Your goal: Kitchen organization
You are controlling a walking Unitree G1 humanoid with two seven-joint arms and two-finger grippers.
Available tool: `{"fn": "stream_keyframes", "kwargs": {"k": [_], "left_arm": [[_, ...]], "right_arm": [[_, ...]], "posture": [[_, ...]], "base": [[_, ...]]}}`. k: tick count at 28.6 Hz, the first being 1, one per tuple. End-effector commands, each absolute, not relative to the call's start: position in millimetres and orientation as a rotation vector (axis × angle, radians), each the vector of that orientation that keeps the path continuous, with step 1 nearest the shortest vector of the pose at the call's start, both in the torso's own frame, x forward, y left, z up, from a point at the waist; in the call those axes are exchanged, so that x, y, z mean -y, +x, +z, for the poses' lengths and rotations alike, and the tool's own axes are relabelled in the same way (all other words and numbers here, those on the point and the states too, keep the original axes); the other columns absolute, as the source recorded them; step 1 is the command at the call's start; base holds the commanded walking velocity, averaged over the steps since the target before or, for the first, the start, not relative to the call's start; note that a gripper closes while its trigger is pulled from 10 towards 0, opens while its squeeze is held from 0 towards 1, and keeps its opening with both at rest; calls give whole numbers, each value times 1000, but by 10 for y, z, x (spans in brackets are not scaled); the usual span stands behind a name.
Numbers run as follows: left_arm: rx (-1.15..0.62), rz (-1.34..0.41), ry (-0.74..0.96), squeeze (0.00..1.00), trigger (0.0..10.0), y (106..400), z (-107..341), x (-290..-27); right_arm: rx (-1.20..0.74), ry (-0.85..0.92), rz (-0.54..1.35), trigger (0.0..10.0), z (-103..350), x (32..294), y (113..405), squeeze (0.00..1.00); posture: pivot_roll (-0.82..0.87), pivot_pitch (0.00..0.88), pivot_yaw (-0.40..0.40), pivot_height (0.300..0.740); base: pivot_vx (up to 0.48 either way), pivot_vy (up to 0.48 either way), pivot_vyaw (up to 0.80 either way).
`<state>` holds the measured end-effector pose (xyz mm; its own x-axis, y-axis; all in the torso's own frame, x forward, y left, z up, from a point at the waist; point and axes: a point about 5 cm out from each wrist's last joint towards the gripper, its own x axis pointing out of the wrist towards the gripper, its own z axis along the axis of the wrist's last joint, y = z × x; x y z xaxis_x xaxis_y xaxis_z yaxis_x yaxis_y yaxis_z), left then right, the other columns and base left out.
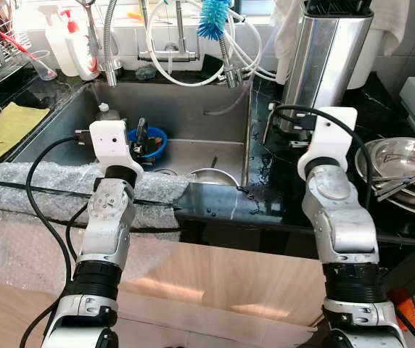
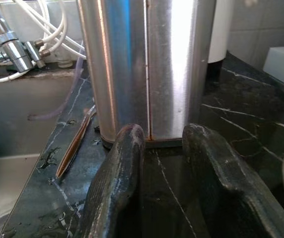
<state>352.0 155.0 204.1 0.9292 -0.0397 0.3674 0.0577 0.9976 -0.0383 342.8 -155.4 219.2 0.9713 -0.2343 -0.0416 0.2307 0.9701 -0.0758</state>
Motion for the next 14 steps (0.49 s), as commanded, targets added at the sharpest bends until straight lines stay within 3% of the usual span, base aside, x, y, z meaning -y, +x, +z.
{"fn": "stream_keyframes", "kwargs": {"k": [1,10,14], "left_arm": [[363,-62,-47,0,10000,3527,2026,-1537],[354,-84,-48,0,10000,3533,2009,-1500],[351,-92,-51,0,10000,3536,2004,-1481]], "right_arm": [[-41,-65,-228,10000,2282,1496,3399,0],[-120,-56,-276,10000,2232,1473,3231,0],[-153,-52,-358,10000,2202,1577,3125,0]], "posture": [[-70,113,60,740],[-81,116,60,740],[-85,117,60,740]], "base": [[0,0,0],[0,0,0],[0,0,0]]}}
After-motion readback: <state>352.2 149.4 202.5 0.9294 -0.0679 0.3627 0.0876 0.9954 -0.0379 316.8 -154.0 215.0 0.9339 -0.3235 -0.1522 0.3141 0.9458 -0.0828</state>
